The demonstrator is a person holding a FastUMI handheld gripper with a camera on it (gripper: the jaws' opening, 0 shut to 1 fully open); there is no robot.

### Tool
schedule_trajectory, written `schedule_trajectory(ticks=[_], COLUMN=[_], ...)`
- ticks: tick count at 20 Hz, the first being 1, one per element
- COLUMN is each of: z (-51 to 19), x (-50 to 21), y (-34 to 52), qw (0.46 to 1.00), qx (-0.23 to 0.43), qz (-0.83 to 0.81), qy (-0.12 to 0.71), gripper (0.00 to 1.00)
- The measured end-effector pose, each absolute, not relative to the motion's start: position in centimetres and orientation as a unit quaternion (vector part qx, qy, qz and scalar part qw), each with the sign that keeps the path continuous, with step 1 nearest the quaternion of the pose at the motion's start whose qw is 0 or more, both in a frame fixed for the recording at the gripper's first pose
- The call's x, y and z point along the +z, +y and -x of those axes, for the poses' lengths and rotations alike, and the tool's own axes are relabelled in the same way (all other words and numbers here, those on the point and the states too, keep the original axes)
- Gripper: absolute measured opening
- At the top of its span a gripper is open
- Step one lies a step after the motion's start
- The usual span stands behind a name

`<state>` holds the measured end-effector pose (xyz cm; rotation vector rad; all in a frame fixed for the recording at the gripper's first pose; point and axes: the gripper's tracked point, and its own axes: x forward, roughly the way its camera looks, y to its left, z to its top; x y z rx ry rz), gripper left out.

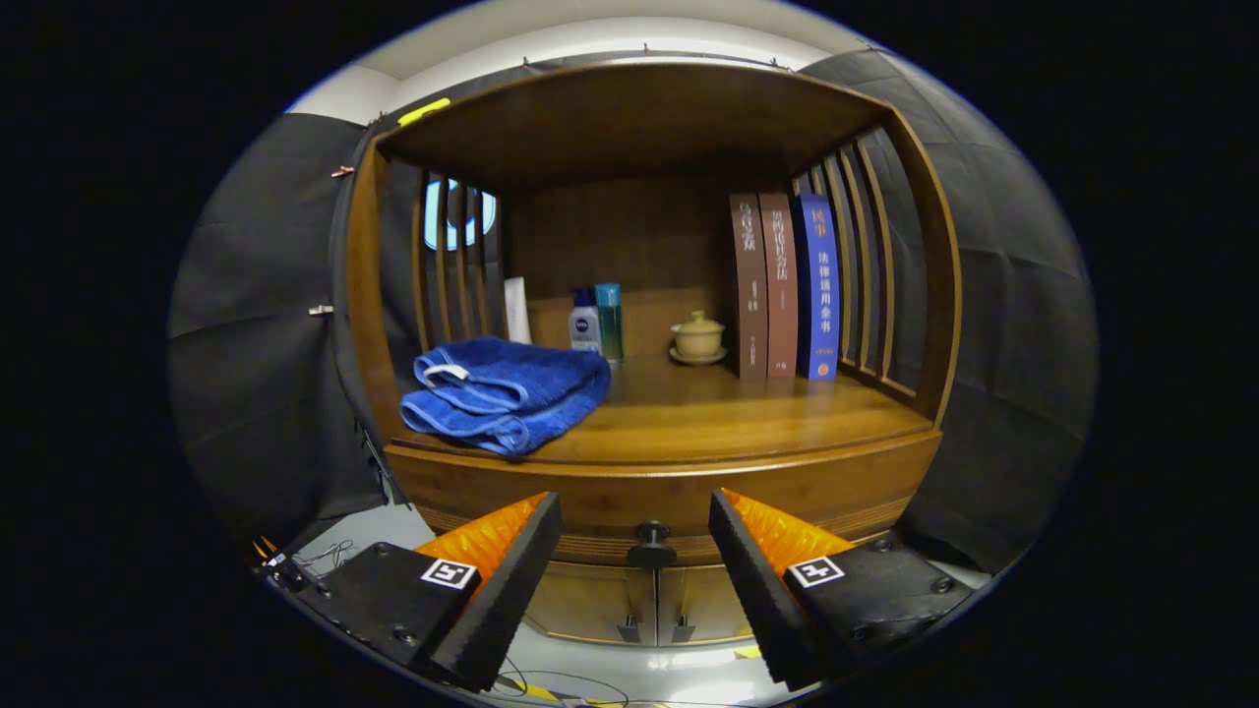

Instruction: Pull open the drawer, take out the items inside it, and place them on the countertop above the cabinet.

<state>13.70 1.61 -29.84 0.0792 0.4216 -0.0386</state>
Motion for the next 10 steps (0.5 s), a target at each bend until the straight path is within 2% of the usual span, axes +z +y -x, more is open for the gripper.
schedule_trajectory(ticks=[7,9,10], z=[-16.2,-16.6,-16.8], x=[-37.8,-39.4,-39.8], y=[1.6,1.6,1.5], qw=[0.963,0.957,0.956], qx=[-0.026,-0.027,-0.030], qz=[-0.030,-0.039,-0.042], qy=[0.266,0.285,0.290], gripper=[0.99,0.89,0.80])
